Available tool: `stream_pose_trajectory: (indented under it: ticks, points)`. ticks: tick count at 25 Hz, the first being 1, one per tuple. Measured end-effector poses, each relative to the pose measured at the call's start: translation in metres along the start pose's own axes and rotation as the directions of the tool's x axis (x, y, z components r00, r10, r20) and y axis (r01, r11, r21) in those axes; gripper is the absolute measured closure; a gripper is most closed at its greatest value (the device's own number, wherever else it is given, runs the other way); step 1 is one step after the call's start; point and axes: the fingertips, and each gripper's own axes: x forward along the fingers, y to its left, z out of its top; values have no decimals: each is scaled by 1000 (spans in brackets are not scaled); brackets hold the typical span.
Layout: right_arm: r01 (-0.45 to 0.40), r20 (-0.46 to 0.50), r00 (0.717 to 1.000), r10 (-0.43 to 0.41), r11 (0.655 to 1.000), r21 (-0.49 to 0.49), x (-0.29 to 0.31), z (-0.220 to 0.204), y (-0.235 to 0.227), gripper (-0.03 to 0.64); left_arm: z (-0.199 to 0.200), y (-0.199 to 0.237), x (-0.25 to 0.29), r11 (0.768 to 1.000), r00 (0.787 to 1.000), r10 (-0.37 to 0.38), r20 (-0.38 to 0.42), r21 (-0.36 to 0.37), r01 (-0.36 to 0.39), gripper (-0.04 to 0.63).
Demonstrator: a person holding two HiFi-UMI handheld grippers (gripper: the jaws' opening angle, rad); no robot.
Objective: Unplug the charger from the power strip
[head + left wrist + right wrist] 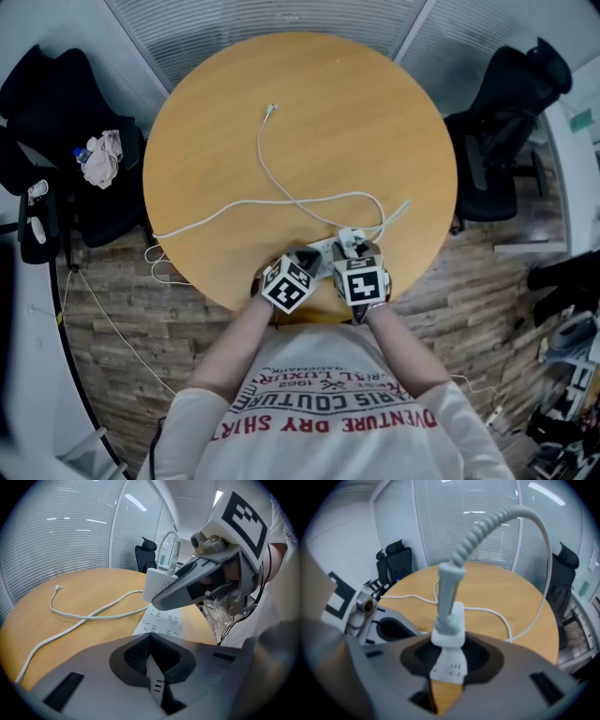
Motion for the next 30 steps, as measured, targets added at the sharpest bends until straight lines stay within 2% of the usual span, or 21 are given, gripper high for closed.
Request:
stream_pose_trajectory:
  ticks: [4,7,10,14,17,21,26,30]
  points:
    - [-19,51,999,20,1000,-2,-16,12,0,462,1,1,2,1000,1000,-14,-8,-22,14,563]
    - [-35,107,994,36,999,-13,-32,24,0,462,3,8,-2,994,1000,-13,-12,-108,12,563]
    - [-57,175,983,62,998,-32,-51,39,-1,462,14,20,-14,981,998,44,42,-189,-36,563]
    - [-83,269,958,100,994,-74,-76,59,-2,462,43,31,-45,972,978,119,170,-220,-80,563]
    - [-88,325,939,114,992,-94,-91,69,-1,462,66,37,-74,965,942,177,284,-237,-110,563]
    - [-99,411,900,147,986,-134,-109,95,0,462,102,49,-119,958,872,253,420,-237,-163,563]
    - [-112,545,816,191,978,-176,-142,131,4,463,146,50,-183,948,771,318,551,-202,-247,563]
    - [-114,610,759,227,969,-218,-161,148,14,463,166,39,-227,941,707,329,626,-154,-301,563]
